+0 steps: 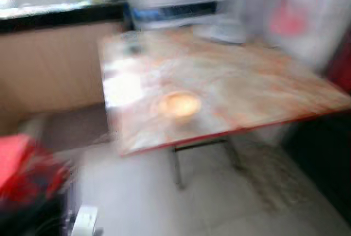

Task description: Restocking fridge

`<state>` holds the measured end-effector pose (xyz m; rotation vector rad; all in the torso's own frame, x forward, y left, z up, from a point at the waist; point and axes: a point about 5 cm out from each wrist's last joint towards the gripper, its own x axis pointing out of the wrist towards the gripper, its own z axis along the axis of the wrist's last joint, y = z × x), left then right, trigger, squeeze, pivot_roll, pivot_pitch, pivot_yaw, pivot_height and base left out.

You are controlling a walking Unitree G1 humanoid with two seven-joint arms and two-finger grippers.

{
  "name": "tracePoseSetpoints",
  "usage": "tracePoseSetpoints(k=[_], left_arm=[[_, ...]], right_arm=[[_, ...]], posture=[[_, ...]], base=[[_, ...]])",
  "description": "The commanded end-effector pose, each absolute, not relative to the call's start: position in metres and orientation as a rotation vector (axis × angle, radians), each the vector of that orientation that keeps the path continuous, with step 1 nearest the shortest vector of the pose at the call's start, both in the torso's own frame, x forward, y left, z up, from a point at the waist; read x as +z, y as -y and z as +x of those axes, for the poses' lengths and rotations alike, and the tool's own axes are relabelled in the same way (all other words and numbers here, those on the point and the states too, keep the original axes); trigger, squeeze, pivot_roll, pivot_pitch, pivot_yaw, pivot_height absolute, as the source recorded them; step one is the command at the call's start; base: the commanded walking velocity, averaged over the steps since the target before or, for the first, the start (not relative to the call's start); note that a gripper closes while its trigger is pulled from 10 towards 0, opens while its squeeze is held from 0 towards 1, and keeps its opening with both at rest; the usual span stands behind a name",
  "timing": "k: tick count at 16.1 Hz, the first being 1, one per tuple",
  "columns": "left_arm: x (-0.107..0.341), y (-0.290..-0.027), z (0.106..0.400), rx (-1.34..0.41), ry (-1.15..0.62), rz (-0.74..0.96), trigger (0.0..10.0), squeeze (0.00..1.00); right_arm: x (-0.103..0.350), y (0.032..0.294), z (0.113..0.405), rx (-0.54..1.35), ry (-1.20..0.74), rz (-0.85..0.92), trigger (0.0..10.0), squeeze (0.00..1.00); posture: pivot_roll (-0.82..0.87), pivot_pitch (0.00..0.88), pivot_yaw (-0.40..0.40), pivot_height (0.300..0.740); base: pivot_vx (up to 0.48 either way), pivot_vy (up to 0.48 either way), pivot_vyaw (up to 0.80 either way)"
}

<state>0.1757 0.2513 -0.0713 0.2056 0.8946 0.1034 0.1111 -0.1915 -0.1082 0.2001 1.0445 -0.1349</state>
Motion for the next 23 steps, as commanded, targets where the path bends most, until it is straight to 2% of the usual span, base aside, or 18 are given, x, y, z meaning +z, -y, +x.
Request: tracePoseSetpoints(k=[1, 8, 11, 14, 19, 23], left_arm=[[-0.081, -0.251, 0.158, 0.097, -0.978, 0.217, 10.0, 0.00], [-0.084, -0.249, 0.151, 0.091, -0.997, 0.224, 10.0, 0.00], [-0.083, -0.249, 0.153, 0.096, -0.995, 0.222, 10.0, 0.00], [-0.083, -0.249, 0.155, 0.087, -0.994, 0.231, 10.0, 0.00], [-0.084, -0.248, 0.153, 0.084, -1.000, 0.235, 10.0, 0.00], [-0.085, -0.251, 0.147, 0.084, -1.015, 0.235, 10.0, 0.00]], right_arm=[[-0.109, 0.190, 0.107, -0.138, -1.050, 0.210, 10.0, 0.00], [-0.109, 0.191, 0.108, -0.139, -1.060, 0.209, 10.0, 0.00], [-0.110, 0.191, 0.108, -0.126, -1.070, 0.203, 10.0, 0.00], [-0.110, 0.191, 0.108, -0.120, -1.076, 0.197, 10.0, 0.00], [-0.110, 0.191, 0.107, -0.113, -1.085, 0.194, 10.0, 0.00], [-0.110, 0.191, 0.106, -0.110, -1.090, 0.186, 10.0, 0.00]], posture=[[0.11, 0.046, 0.022, 0.740], [0.11, 0.057, 0.017, 0.740], [0.11, 0.059, 0.015, 0.740], [0.11, 0.060, 0.015, 0.740], [0.11, 0.062, 0.015, 0.740], [0.12, 0.062, 0.014, 0.740]], base=[[0.000, 0.000, 0.00], [0.000, 0.000, 0.00], [0.000, 0.000, -0.80], [0.000, 0.480, -0.80], [0.000, 0.000, -0.79], [0.000, 0.288, -0.79]])
